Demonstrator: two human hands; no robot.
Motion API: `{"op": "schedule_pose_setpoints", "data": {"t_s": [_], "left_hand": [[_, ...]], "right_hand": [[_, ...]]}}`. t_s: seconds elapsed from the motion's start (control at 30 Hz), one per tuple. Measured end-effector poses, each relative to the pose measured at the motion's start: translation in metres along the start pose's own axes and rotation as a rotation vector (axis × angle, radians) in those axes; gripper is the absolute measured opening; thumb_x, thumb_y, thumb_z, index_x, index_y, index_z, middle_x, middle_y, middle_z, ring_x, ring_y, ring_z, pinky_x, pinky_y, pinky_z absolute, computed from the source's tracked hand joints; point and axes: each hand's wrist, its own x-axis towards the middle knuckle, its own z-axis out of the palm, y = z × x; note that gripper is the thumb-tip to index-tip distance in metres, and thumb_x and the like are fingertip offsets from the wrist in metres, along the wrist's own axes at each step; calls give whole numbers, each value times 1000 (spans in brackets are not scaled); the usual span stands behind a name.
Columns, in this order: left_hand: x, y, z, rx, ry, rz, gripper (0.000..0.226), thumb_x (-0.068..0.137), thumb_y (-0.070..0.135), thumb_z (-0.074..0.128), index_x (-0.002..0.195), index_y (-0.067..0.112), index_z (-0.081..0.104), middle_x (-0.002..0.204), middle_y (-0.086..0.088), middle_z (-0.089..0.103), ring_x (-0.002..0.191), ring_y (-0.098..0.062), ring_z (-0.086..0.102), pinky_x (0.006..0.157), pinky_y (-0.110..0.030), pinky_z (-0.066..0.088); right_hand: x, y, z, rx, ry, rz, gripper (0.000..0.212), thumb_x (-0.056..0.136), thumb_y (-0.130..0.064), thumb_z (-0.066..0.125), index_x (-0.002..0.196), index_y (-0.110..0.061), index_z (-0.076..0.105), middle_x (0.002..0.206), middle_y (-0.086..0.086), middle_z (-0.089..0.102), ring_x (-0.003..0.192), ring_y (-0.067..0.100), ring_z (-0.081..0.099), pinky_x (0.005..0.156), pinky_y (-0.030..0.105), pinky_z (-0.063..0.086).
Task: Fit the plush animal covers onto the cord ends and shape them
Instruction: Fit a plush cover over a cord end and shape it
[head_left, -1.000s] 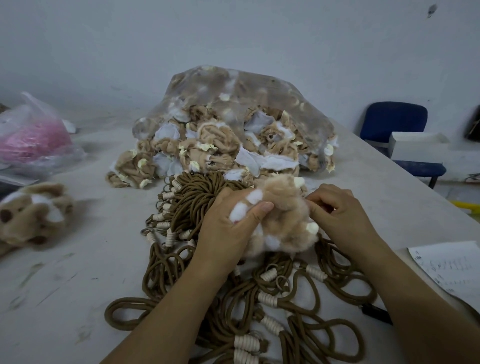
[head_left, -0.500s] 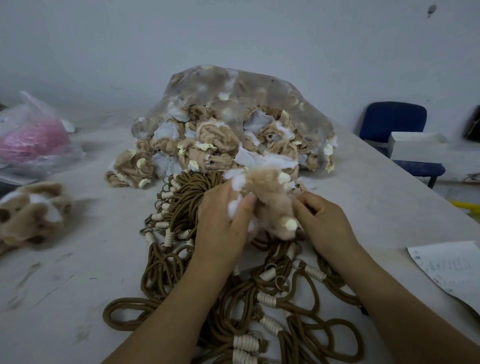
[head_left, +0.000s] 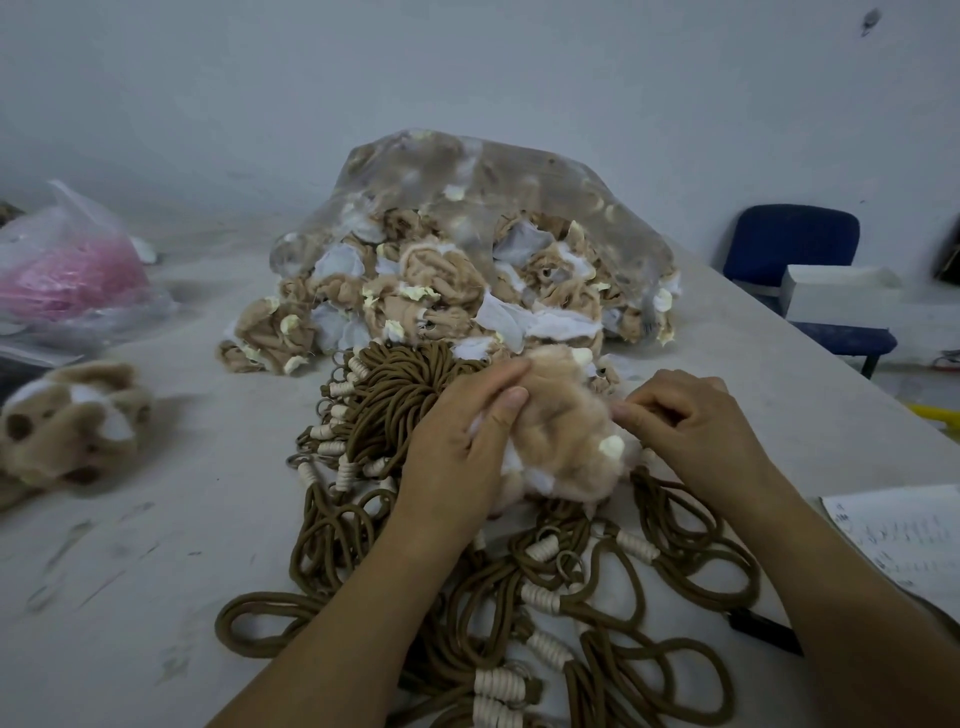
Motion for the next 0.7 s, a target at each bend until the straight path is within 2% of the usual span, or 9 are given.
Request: {"op": "schedule_pose_setpoints", "data": {"t_s": [0.13, 0.2, 0.33, 0.37, 0.43, 0.47, 0.53, 0.63, 0.7], "left_hand": [[0, 2, 0, -37, -5, -35, 20, 88, 41, 49, 106, 44, 59, 106, 25, 62, 103, 13, 55, 85, -5, 40], [0, 2, 0, -39, -13, -42, 22, 87, 43, 50, 105, 39, 62, 104, 21, 65, 99, 12, 57, 82, -4, 40], [-1, 3, 0, -89, -11, -55, 21, 87, 42, 54, 99, 33, 68, 95, 16, 70, 91, 7, 62, 75, -6, 43], [-1, 4, 0, -107, -6, -61, 16, 89, 40, 56, 97, 34, 68, 95, 16, 71, 89, 6, 63, 74, -6, 45], [-1, 4, -1, -139, 0, -76, 9, 91, 36, 60, 93, 37, 68, 94, 19, 71, 87, 5, 65, 71, -8, 47], [-2, 3, 0, -149, -2, -87, 9, 90, 35, 60, 91, 38, 69, 92, 19, 71, 85, 4, 66, 69, -8, 48], [-5, 1, 5, -148, -32, -135, 10, 88, 35, 59, 84, 35, 69, 85, 17, 72, 78, 2, 67, 63, -10, 49], [-8, -4, 10, -143, -62, -190, 21, 92, 27, 62, 73, 30, 70, 74, 12, 73, 68, -1, 69, 57, -12, 50], [-6, -4, 12, -114, -62, -187, 23, 91, 30, 62, 71, 34, 71, 71, 14, 72, 66, 1, 68, 56, -11, 49]], "right_hand": [[-1, -2, 3, 62, -8, 36, 36, 71, -65, 51, 62, -32, 60, 66, -6, 57, 67, 2, 52, 72, 27, 31], [-2, -4, 6, 79, -27, 58, 43, 70, -66, 47, 63, -25, 61, 66, -3, 57, 67, -1, 51, 70, 24, 29], [-2, -8, 7, 129, -55, 73, 57, 68, -66, 46, 67, -13, 64, 69, 8, 59, 66, 5, 50, 69, 21, 32], [-2, -9, 8, 151, -64, 81, 52, 72, -61, 52, 68, -10, 64, 69, 11, 59, 64, 9, 50, 67, 18, 34], [-2, -11, 11, 196, -87, 97, 31, 83, -35, 65, 66, -9, 63, 66, 13, 58, 57, 12, 48, 57, 10, 34], [-2, -12, 14, 215, -92, 97, 25, 86, -20, 66, 62, -11, 61, 62, 9, 57, 54, 9, 46, 54, 10, 34], [-3, -15, 20, 238, -91, 90, 28, 85, -4, 65, 60, -15, 59, 58, -3, 54, 53, 0, 46, 52, 8, 35], [-4, -20, 27, 260, -90, 71, 25, 80, 6, 66, 65, -14, 62, 63, -6, 57, 58, -6, 50, 54, 6, 36], [-5, -20, 28, 251, -63, 73, 33, 80, 5, 66, 62, -23, 59, 61, -9, 57, 58, -6, 51, 53, 6, 36]]}}
